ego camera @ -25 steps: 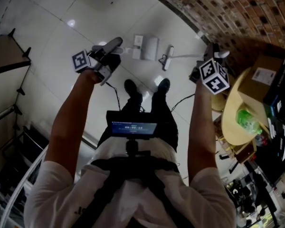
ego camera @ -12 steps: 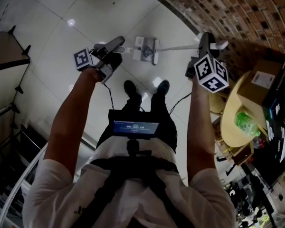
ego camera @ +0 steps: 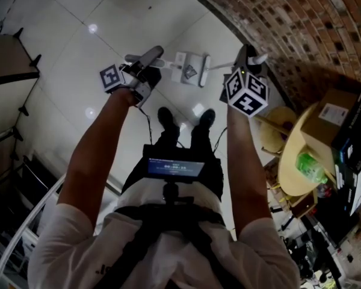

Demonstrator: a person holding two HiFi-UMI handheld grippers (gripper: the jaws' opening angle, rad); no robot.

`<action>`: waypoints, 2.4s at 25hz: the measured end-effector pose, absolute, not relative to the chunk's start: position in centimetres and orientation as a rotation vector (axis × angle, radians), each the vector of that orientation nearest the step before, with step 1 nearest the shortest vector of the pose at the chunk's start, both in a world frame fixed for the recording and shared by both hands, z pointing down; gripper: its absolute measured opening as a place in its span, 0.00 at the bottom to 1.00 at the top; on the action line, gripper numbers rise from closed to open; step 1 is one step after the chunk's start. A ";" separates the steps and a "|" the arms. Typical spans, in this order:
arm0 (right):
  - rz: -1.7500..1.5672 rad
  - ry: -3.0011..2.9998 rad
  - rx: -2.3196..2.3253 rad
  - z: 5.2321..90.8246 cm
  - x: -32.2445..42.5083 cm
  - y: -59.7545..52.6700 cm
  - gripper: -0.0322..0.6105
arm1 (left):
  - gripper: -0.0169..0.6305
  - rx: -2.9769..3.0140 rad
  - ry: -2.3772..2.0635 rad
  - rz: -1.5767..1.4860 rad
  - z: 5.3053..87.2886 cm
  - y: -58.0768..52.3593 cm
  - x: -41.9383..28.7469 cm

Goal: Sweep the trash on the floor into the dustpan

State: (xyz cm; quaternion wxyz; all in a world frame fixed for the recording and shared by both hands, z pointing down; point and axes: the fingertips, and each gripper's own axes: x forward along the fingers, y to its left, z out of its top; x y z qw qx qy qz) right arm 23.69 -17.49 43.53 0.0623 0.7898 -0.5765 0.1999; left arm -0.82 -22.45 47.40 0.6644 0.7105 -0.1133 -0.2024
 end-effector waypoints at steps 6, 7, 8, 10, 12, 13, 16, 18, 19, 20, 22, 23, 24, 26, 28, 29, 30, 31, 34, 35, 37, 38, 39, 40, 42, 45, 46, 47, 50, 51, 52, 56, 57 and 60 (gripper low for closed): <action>0.600 -1.901 2.126 44.6 15.1 -20.0 0.14 | 0.05 1.618 -0.287 -0.462 47.4 -23.8 -0.9; 0.583 -1.937 2.058 44.6 13.4 -20.1 0.14 | 0.05 1.617 -0.287 -0.462 47.5 -24.0 -1.0; 0.576 -1.974 1.993 44.7 11.7 -20.2 0.15 | 0.05 1.615 -0.287 -0.462 47.5 -24.1 -1.1; 0.592 -2.073 1.864 45.0 8.4 -20.3 0.18 | 0.05 1.614 -0.288 -0.462 47.6 -24.4 -1.3; 0.604 -2.181 1.737 45.3 5.3 -20.4 0.24 | 0.05 1.622 -0.288 -0.460 47.6 -24.8 -1.4; 0.597 -2.221 1.682 45.4 4.1 -20.5 0.25 | 0.05 1.625 -0.287 -0.459 47.6 -25.0 -1.4; 0.584 -2.302 1.558 45.4 1.7 -20.7 0.27 | 0.05 1.625 -0.286 -0.456 47.6 -25.5 -1.4; 0.597 -2.343 1.480 45.5 0.5 -20.8 0.29 | 0.05 1.626 -0.282 -0.460 47.5 -25.6 -1.4; 0.600 -2.353 1.438 45.8 0.2 -20.7 0.30 | 0.05 1.626 -0.281 -0.463 47.5 -25.7 -1.5; 0.601 -2.358 1.399 46.1 -0.1 -20.7 0.31 | 0.05 1.626 -0.281 -0.466 47.5 -25.7 -1.5; 0.594 -2.370 1.330 46.3 -0.8 -20.8 0.34 | 0.05 1.625 -0.279 -0.471 47.4 -25.8 -1.6; 0.585 -2.377 1.294 46.4 -1.1 -20.8 0.37 | 0.05 1.625 -0.276 -0.471 47.4 -25.8 -1.7; 0.573 -2.381 1.257 46.4 -1.5 -20.9 0.39 | 0.05 1.626 -0.275 -0.471 47.4 -25.8 -1.8; 0.544 -2.377 1.198 46.5 -2.0 -21.0 0.43 | 0.05 1.629 -0.278 -0.470 47.5 -26.0 -2.1; 0.521 -2.364 1.167 46.8 -2.2 -21.2 0.43 | 0.05 1.631 -0.277 -0.472 47.5 -26.1 -2.2; 0.516 -2.359 1.162 46.9 -2.2 -21.3 0.44 | 0.05 1.630 -0.278 -0.473 47.5 -26.1 -2.3; 0.511 -2.356 1.160 46.9 -2.2 -21.3 0.44 | 0.05 1.630 -0.280 -0.473 47.5 -26.2 -2.3; 0.505 -2.351 1.160 46.9 -2.2 -21.4 0.45 | 0.05 1.633 -0.283 -0.473 47.5 -26.2 -2.4; 0.479 -2.324 1.145 47.3 -2.5 -21.2 0.45 | 0.05 1.643 -0.290 -0.470 47.5 -26.3 -2.6; 0.472 -2.313 1.134 47.6 -2.6 -21.0 0.45 | 0.05 1.645 -0.296 -0.470 47.5 -26.3 -2.8; 0.465 -2.297 1.120 48.1 -2.8 -20.8 0.45 | 0.05 1.650 -0.312 -0.476 47.5 -26.6 -3.2; 0.466 -2.291 1.118 48.3 -2.7 -20.9 0.45 | 0.05 1.655 -0.320 -0.479 47.5 -26.8 -3.4; 0.469 -2.285 1.117 48.6 -2.7 -20.9 0.45 | 0.05 1.662 -0.326 -0.481 47.5 -27.0 -3.5; 0.475 -2.280 1.116 48.8 -2.8 -20.9 0.45 | 0.05 1.670 -0.332 -0.482 47.4 -27.1 -3.7; 0.483 -2.276 1.112 49.0 -2.9 -20.9 0.45 | 0.05 1.694 -0.352 -0.477 47.5 -27.3 -4.1; 0.489 -2.275 1.111 49.2 -2.9 -20.9 0.45 | 0.09 1.721 -0.366 -0.481 47.3 -27.7 -4.4; 0.490 -2.275 1.110 49.2 -2.9 -20.9 0.45 | 0.10 1.727 -0.365 -0.482 47.2 -27.8 -4.4; 0.490 -2.273 1.108 49.2 -2.9 -20.9 0.45 | 0.11 1.731 -0.364 -0.482 47.2 -27.9 -4.4; 0.481 -2.266 1.118 49.3 -3.2 -21.2 0.44 | 0.11 1.729 -0.359 -0.480 47.1 -27.9 -4.6; 0.474 -2.265 1.127 49.2 -3.2 -21.4 0.44 | 0.11 1.726 -0.358 -0.480 47.1 -27.9 -4.6; 0.466 -2.265 1.141 49.1 -3.0 -21.5 0.40 | 0.11 1.724 -0.355 -0.481 47.1 -27.9 -4.6; 0.456 -2.253 1.222 48.4 -1.6 -22.3 0.26 | 0.11 1.719 -0.349 -0.480 47.3 -27.8 -4.6; 0.458 -2.255 1.218 48.4 -1.6 -22.3 0.26 | 0.11 1.714 -0.353 -0.482 47.5 -27.7 -4.7; 0.441 -2.262 1.172 48.7 -2.2 -22.6 0.26 | 0.11 1.706 -0.354 -0.491 47.7 -27.7 -4.8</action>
